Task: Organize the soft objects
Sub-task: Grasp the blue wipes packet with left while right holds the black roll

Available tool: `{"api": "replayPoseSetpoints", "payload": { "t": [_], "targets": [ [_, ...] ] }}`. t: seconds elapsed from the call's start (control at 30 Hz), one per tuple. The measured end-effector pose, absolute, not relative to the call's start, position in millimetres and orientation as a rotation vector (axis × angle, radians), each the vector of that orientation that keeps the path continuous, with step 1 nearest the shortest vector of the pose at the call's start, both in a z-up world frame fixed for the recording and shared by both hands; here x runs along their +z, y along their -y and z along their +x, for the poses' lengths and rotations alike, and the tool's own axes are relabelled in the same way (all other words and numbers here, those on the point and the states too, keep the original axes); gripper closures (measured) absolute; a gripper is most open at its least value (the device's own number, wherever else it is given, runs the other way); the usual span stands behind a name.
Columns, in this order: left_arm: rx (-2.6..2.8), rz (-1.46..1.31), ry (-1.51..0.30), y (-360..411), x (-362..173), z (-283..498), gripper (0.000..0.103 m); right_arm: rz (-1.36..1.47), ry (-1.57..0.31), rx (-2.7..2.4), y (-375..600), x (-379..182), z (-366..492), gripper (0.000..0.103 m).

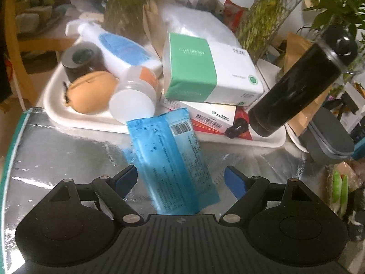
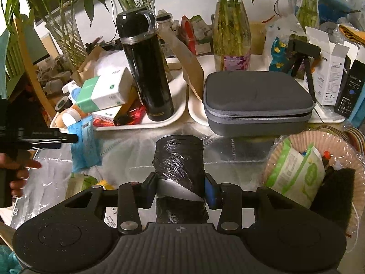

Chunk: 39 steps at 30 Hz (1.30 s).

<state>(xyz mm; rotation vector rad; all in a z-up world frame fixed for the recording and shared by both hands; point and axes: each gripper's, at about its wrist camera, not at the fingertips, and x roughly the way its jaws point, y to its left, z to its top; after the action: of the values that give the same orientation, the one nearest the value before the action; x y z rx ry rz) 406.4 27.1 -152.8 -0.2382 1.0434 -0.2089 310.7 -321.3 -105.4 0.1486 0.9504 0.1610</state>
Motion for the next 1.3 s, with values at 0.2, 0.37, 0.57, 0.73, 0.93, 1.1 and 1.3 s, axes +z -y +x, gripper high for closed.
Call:
{"api": "replayPoseSetpoints", "payload": {
  "t": [0.2, 0.37, 0.57, 0.73, 0.93, 1.1, 1.3],
  "targets": [
    [-0.173, -0.256, -1.075, -19.5, -171.2, 423.3, 0.019, 0.152, -0.946, 0.167, 323.3, -104.7, 311.0, 0.057],
    [-0.138, -0.218, -1.061, -12.4, -179.8, 426.2, 0.02, 0.158, -0.938, 0.168, 324.4, -101.8, 312.5, 0.057],
    [-0.118, 0.001, -1.045, 14.6, -182.1, 418.9, 0.024, 0.149, -0.937, 0.179, 321.2, -101.4, 310.5, 0.057],
    [-0.169, 0.046, -1.052, 17.0, -178.3, 413.2, 0.032, 0.143, -0.931, 0.177, 321.5, -99.5, 309.3, 0.057],
    [-0.205, 0.067, -1.002, 9.7, -161.8, 408.2, 0.034, 0.137, -0.914, 0.176, 320.8, -95.7, 305.9, 0.057],
    [-0.242, 0.08, -0.939, 6.9, -139.0, 403.5, 0.034, 0.142, -0.909, 0.186, 319.4, -92.2, 304.5, 0.057],
    [-0.255, 0.1, -0.865, -1.0, -107.3, 395.2, 0.034, 0.139, -0.895, 0.192, 316.1, -84.8, 301.5, 0.057]
  ]
}}
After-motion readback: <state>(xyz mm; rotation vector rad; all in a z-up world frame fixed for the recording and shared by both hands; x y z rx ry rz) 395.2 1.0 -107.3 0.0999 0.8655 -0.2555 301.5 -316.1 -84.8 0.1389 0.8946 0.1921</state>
